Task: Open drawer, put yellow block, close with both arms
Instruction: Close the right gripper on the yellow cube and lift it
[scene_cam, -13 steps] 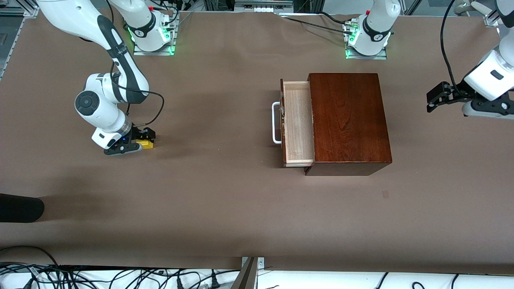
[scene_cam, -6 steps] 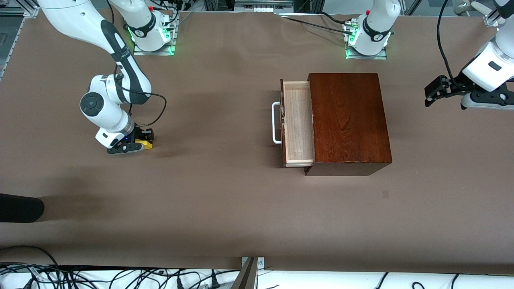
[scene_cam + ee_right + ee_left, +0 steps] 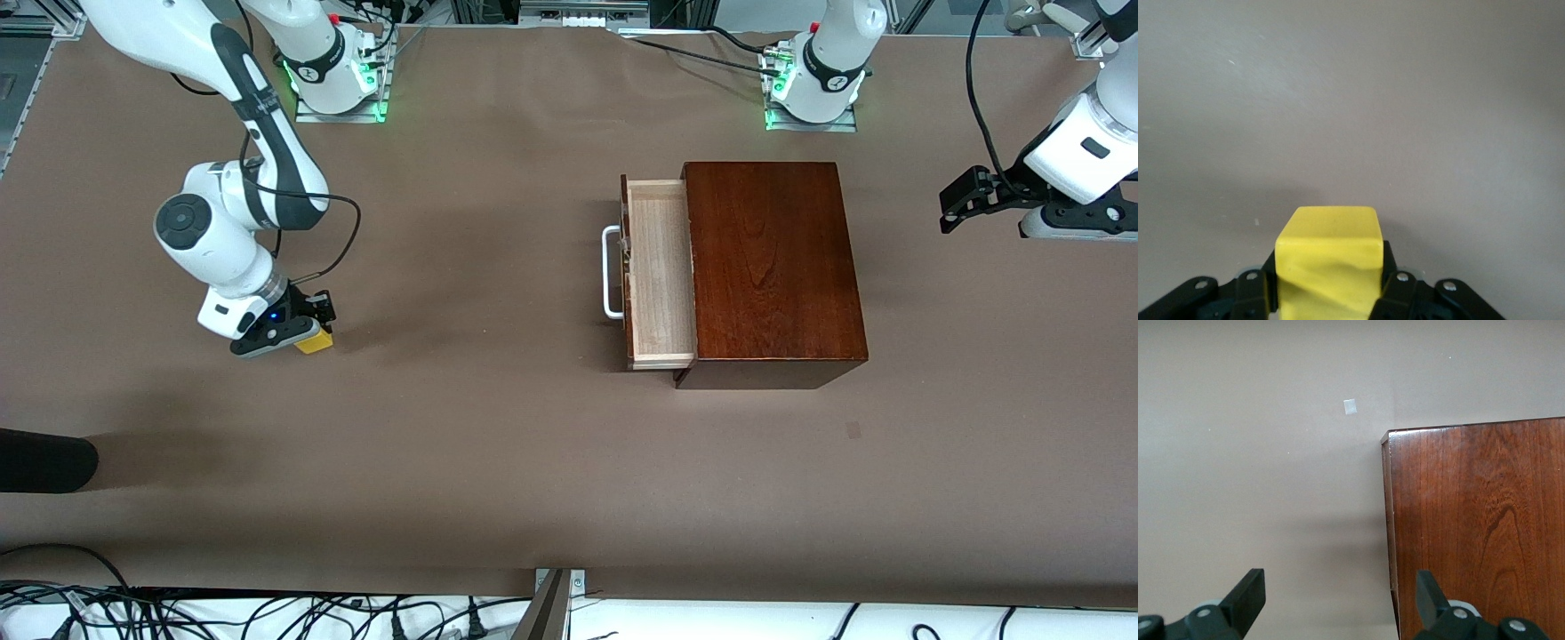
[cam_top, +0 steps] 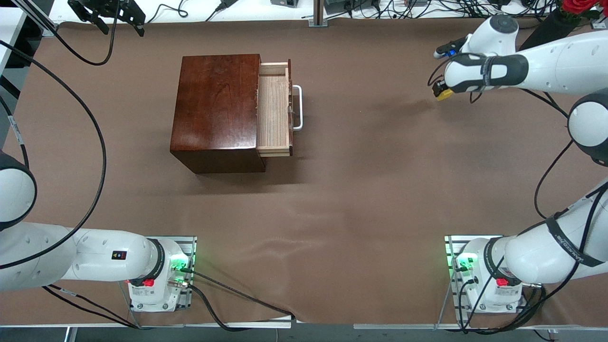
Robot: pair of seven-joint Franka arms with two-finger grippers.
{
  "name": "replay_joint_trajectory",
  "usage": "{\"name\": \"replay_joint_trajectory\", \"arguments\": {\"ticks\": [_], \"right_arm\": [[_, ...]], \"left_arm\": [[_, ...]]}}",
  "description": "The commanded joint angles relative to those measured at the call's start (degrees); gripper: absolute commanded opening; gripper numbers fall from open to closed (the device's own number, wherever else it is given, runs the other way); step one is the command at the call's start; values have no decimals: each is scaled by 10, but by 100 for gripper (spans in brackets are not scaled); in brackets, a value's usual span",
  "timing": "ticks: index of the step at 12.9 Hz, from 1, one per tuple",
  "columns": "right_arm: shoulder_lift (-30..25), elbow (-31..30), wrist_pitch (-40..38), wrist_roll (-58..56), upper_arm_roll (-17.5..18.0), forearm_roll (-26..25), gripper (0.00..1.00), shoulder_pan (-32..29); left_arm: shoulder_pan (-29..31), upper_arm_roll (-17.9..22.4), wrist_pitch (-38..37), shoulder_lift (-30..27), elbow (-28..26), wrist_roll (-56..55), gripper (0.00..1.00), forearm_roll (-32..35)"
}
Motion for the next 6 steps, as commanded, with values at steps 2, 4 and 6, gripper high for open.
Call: {"name": "replay_joint_trajectory", "arguments": {"ticks": [2, 4, 6], "right_arm": [[4, 160, -200, -16, 24, -1, 0, 19], [19, 241, -273, -17, 24, -27, 0, 53], [30, 292, -314, -35, 25, -44, 0, 98]], "left_arm": [[0, -1, -12, 8, 23, -4, 100, -7], [0, -1, -13, 10, 27, -4, 100, -7], [0, -1, -14, 10, 27, -3, 100, -7]]}}
